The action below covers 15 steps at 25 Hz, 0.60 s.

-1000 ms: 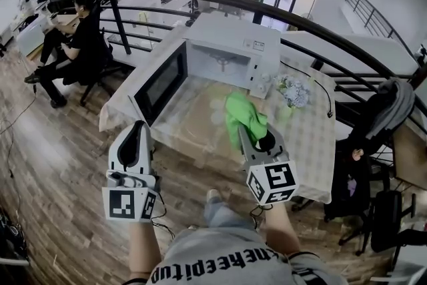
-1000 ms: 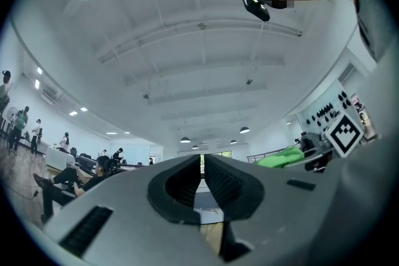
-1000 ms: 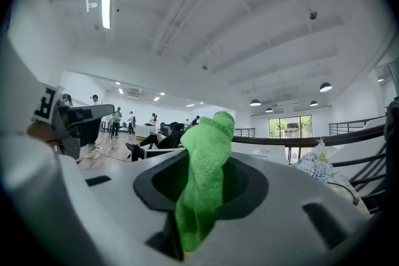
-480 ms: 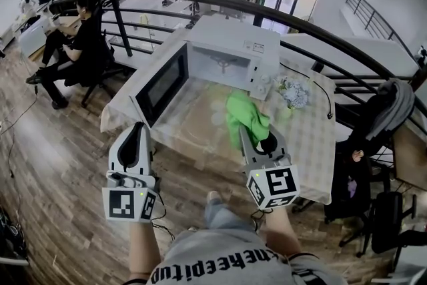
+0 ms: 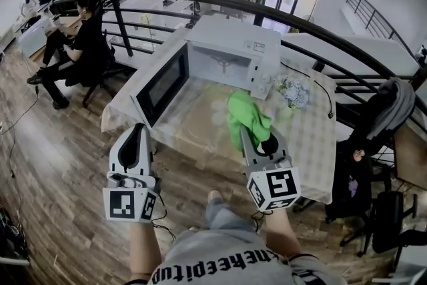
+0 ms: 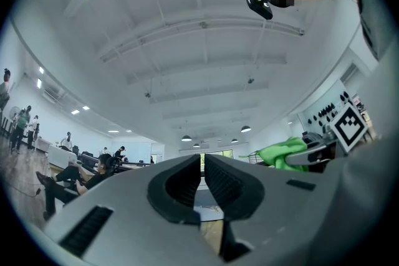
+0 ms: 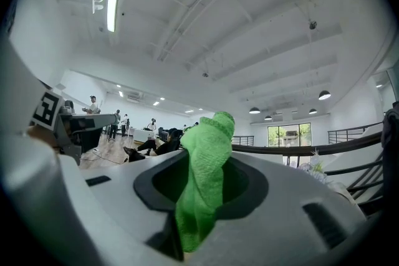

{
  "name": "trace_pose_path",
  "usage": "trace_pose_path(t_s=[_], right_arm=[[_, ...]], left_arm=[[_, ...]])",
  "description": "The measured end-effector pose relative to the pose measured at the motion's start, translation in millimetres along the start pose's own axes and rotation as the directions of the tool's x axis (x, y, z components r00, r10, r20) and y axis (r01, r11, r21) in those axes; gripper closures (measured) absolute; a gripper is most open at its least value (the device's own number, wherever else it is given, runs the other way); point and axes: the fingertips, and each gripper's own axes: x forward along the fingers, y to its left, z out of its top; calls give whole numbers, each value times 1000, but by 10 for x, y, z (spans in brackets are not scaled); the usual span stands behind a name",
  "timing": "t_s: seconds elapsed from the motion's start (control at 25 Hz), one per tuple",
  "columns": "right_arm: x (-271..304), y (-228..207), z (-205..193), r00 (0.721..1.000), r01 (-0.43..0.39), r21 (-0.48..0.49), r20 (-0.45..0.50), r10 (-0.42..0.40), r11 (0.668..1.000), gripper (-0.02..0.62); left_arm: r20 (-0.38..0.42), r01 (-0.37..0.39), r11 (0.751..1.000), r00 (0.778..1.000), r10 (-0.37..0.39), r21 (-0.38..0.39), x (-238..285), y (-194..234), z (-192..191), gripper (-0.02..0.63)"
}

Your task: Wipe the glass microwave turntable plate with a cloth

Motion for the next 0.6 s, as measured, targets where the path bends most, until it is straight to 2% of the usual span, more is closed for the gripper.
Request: trace_pose_path(t_s=[0.6], right_arm=[[1,72,-9,1000,-8,28,7,8,1000,488]], left_arm=[[-10,-13,1000,1000,13,-11,-55,47,-16,586]])
